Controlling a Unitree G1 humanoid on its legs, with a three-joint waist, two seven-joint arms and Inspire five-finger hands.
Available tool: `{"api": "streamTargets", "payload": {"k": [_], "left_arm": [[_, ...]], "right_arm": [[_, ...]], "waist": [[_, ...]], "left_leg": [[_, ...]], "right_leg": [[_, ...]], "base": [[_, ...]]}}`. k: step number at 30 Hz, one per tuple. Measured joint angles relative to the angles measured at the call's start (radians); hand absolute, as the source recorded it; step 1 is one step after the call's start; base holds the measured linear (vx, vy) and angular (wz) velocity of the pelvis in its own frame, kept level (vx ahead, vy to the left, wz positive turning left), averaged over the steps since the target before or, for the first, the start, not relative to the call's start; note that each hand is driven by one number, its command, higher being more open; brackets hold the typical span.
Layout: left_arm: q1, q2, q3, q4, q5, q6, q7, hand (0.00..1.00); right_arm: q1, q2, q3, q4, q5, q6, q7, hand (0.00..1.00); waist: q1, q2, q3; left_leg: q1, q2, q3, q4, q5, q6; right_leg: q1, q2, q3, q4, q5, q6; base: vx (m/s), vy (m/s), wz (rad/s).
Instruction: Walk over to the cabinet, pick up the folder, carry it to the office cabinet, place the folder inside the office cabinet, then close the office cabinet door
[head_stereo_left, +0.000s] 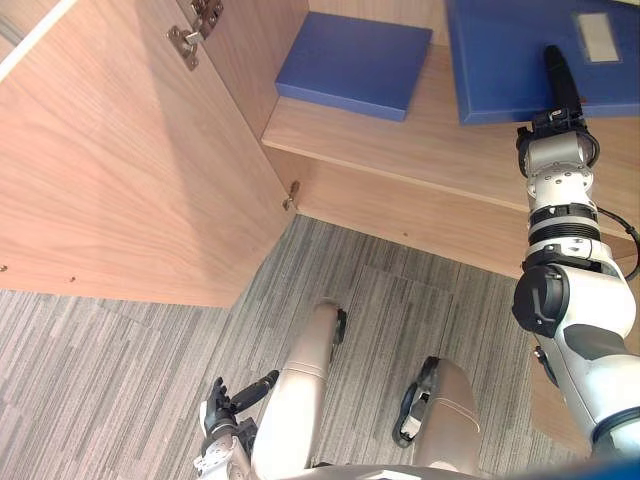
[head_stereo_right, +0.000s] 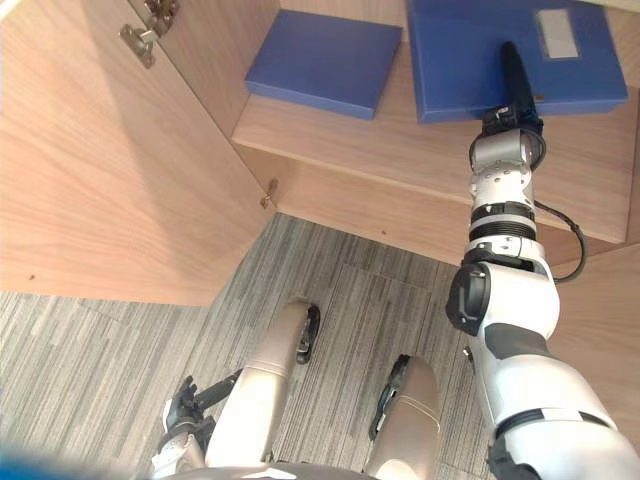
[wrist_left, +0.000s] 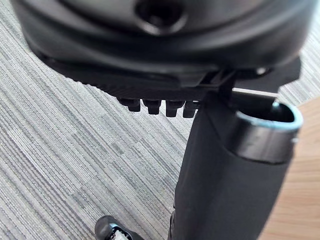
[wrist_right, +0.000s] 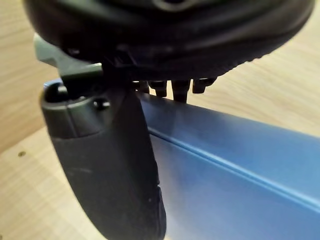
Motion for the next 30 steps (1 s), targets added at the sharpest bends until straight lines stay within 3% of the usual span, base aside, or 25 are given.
{"api": "streamTargets", "payload": {"k": [14, 17, 19, 22, 25, 30], "left_arm": [[0.051, 0.039, -0.074, -0.075, 0.002, -0.002, -0.025, 1.0], [0.061, 0.042, -0.08, -0.079, 0.005, -0.001, -0.037, 1.0], [0.084, 0.056, -0.103, -0.1, 0.011, -0.001, -0.054, 1.0], [0.125, 0.073, -0.129, -0.119, 0.03, 0.001, -0.108, 1.0], [0.149, 0.081, -0.145, -0.14, 0.054, 0.01, -0.148, 1.0], [0.154, 0.086, -0.158, -0.151, 0.091, 0.024, -0.198, 1.0]], "right_arm": [[-0.006, -0.079, 0.143, 0.078, 0.001, 0.058, 0.092, 1.0], [-0.006, -0.102, 0.184, 0.122, -0.039, 0.099, 0.132, 1.0], [-0.006, -0.116, 0.219, 0.132, -0.055, 0.133, 0.172, 1.0], [-0.005, -0.145, 0.285, 0.149, -0.222, 0.195, 0.311, 1.0], [0.004, -0.165, 0.339, 0.177, -0.368, 0.223, 0.429, 1.0], [0.045, -0.209, 0.38, 0.189, -0.438, 0.235, 0.564, 1.0]], "waist": [[0.0, 0.003, 0.0], [0.0, 0.015, 0.001], [0.001, 0.019, -0.002], [0.003, 0.035, -0.011], [0.008, 0.041, -0.015], [0.019, 0.054, -0.024]], "left_leg": [[0.052, 0.0, 0.0, -0.052, 0.002, 0.003], [0.073, 0.0, 0.0, -0.062, 0.001, 0.004], [0.081, 0.001, 0.001, -0.074, 0.001, 0.004], [0.088, 0.005, 0.002, -0.088, 0.002, 0.007], [0.113, 0.005, 0.004, -0.106, 0.003, 0.007], [0.126, 0.007, 0.006, -0.125, 0.003, 0.008]], "right_leg": [[0.067, -0.007, -0.038, -0.071, 0.008, 0.0], [0.093, -0.007, -0.045, -0.085, 0.009, -0.002], [0.099, -0.006, -0.046, -0.098, 0.015, -0.005], [0.109, -0.003, -0.051, -0.121, 0.024, -0.004], [0.139, -0.003, -0.058, -0.148, 0.028, -0.004], [0.154, -0.003, -0.066, -0.169, 0.032, -0.005]], "base": [[0.03, -0.006, 0.03], [0.0, 0.0, 0.0], [0.0, 0.002, -0.02], [0.04, 0.014, -0.02], [0.06, 0.0, 0.02], [0.04, -0.015, 0.01]]}}
